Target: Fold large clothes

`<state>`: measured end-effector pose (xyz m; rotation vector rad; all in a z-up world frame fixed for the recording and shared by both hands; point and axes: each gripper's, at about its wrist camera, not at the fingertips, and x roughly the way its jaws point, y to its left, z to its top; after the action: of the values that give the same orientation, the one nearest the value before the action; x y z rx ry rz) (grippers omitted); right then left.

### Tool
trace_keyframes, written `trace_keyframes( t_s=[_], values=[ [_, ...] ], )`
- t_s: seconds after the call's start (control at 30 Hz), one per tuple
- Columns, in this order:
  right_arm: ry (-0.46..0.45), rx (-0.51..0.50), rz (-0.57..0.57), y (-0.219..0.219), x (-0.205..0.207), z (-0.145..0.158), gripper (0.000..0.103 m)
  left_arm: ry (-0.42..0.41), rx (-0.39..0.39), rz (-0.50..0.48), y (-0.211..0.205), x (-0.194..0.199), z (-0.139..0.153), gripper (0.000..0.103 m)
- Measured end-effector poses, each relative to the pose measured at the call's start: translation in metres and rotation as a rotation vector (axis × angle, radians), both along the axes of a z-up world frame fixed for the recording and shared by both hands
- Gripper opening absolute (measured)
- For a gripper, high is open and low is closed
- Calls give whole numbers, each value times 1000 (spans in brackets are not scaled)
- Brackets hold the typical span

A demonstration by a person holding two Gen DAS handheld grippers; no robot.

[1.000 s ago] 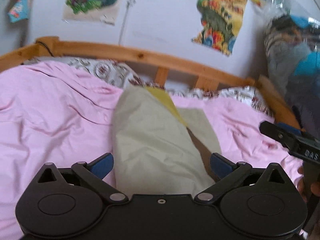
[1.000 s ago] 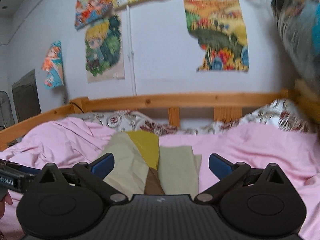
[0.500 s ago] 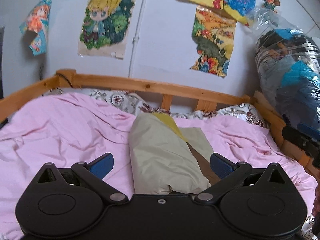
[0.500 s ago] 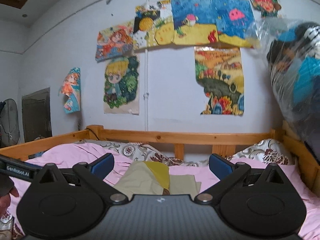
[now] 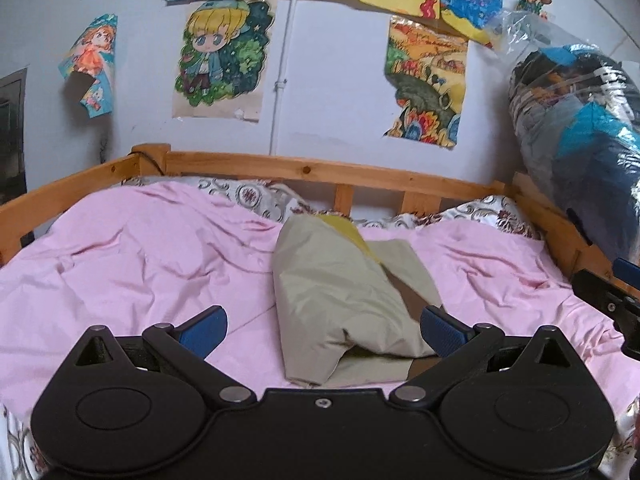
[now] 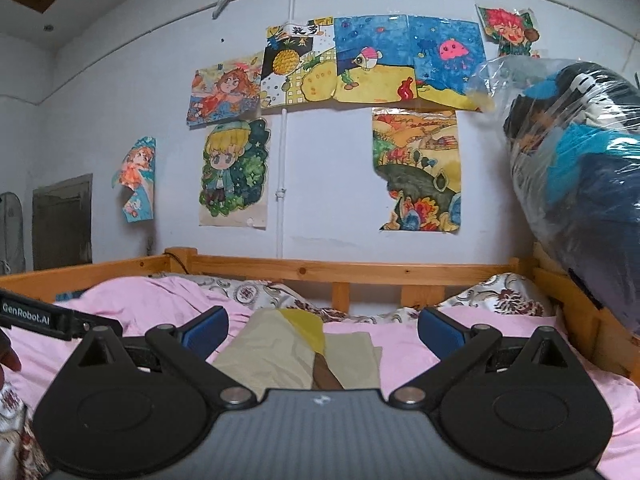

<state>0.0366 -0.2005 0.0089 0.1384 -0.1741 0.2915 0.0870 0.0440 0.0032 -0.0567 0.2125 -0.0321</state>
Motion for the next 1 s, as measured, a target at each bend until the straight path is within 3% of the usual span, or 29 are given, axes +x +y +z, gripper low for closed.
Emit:
trace_keyframes(
  t_s=[0.2,0.33,0.5,0.7,1.0],
  values=[
    [4,-16,-11,4,-2,-25,103,11,-13,10,-2,4,-32,102],
    [39,-30,0,10,0,-43,103,45,61,11,-10,9,-54,102],
    [153,-18,28,13,6,-68,103,81,117,31,-12,11,-73,102],
    [241,-14,8,19,17,-77,103,104,85,59,-4,13,-77,102],
    [264,-33,-3,25,20,-79,103,110,72,79,2,13,-78,102]
  ],
)
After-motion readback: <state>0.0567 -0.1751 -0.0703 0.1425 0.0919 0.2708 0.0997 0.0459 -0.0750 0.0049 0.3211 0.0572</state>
